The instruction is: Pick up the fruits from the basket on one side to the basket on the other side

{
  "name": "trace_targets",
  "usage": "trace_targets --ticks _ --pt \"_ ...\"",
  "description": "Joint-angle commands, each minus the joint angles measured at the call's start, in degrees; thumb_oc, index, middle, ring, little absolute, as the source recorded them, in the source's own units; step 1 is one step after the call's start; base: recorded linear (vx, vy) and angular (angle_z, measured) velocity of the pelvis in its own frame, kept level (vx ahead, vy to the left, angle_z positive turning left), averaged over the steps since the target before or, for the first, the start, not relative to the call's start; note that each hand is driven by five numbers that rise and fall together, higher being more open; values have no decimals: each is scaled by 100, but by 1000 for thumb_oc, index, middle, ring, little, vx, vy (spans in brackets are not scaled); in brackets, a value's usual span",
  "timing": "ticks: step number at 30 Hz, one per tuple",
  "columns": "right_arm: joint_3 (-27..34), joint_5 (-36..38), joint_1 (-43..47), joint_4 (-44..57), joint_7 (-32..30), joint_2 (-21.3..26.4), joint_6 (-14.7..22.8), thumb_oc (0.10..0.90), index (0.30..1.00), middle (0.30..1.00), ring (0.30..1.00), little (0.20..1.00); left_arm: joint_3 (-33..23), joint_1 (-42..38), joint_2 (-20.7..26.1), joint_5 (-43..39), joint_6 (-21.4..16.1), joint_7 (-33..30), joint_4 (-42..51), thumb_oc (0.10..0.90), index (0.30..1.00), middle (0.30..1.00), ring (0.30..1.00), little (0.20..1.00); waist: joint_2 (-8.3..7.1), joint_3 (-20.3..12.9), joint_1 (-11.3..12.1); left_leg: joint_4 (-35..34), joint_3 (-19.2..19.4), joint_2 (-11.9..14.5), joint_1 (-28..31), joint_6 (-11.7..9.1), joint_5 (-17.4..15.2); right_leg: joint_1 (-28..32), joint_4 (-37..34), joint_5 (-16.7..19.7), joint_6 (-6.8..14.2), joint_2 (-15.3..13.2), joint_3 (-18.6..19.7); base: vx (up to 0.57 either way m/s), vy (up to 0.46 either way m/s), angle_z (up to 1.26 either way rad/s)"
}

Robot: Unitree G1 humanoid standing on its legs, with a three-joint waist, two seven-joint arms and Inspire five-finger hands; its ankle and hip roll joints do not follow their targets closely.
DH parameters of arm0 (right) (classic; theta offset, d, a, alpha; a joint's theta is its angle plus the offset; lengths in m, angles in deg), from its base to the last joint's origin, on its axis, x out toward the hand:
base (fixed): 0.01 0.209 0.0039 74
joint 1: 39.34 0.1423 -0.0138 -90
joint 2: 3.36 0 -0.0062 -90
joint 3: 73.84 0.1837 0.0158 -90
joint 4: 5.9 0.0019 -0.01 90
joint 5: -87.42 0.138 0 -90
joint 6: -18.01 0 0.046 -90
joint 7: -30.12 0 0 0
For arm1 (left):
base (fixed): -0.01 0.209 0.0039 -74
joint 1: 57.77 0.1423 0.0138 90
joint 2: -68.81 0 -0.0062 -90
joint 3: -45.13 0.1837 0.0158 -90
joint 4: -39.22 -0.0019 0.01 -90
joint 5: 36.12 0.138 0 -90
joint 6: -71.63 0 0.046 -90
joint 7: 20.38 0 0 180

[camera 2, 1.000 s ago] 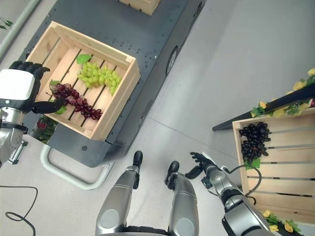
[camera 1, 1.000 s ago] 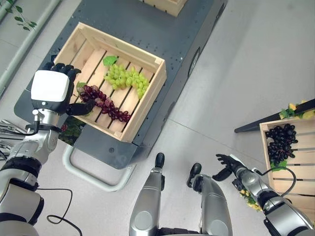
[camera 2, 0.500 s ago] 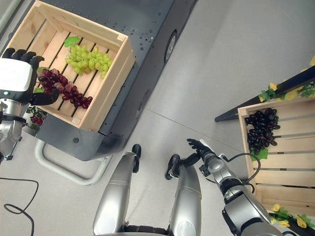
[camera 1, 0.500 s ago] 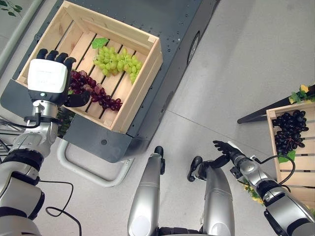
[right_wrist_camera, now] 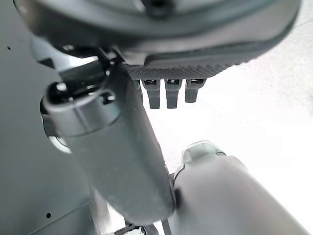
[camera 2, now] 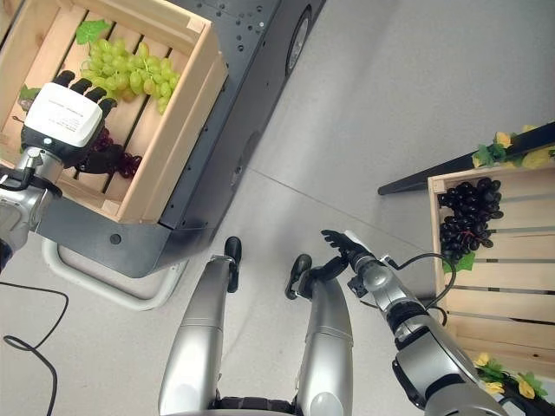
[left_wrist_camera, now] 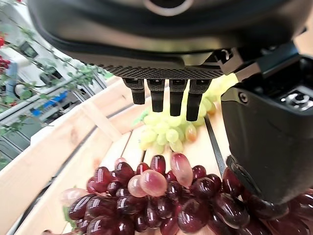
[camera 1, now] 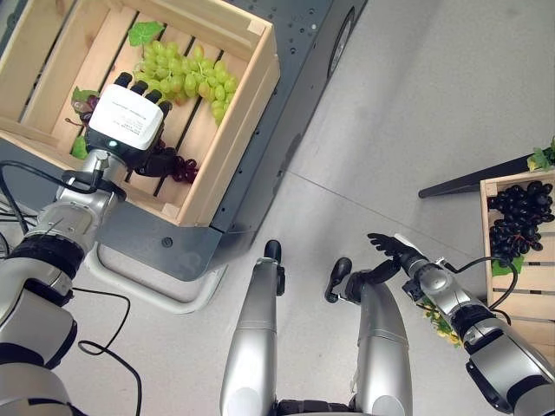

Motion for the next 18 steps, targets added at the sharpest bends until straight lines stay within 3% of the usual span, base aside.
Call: trace_targets --ticks 1,6,15,18 --pt "-90 94 -334 212 185 338 302 800 900 900 900 900 -103 -645 939 159 280 353 133 800 900 900 900 900 66 -83 -50 -523 595 -203 499 423 -179 403 -452 388 -79 148 58 0 0 0" --pt "-113 79 -361 233 79 313 308 800 900 900 900 900 121 -781 923 176 128 970 -71 800 900 900 900 900 2 -83 -57 -572 577 -177 385 397 -147 315 -522 430 -39 138 6 0 0 0" --pt "-15 247 -293 107 -5 313 325 800 900 900 900 900 348 -904 845 152 56 1520 -192 800 900 900 900 900 -87 -83 -30 -653 522 -149 241 390 -93 219 -625 502 -6 130 -103 4 -34 2" --pt "-13 233 -321 124 14 269 335 800 900 900 900 900 323 -880 896 -15 534 1388 -180 800 900 900 900 900 -108 -83 -11 -679 500 -138 230 374 -78 227 -663 519 3 129 -146 12 -41 1"
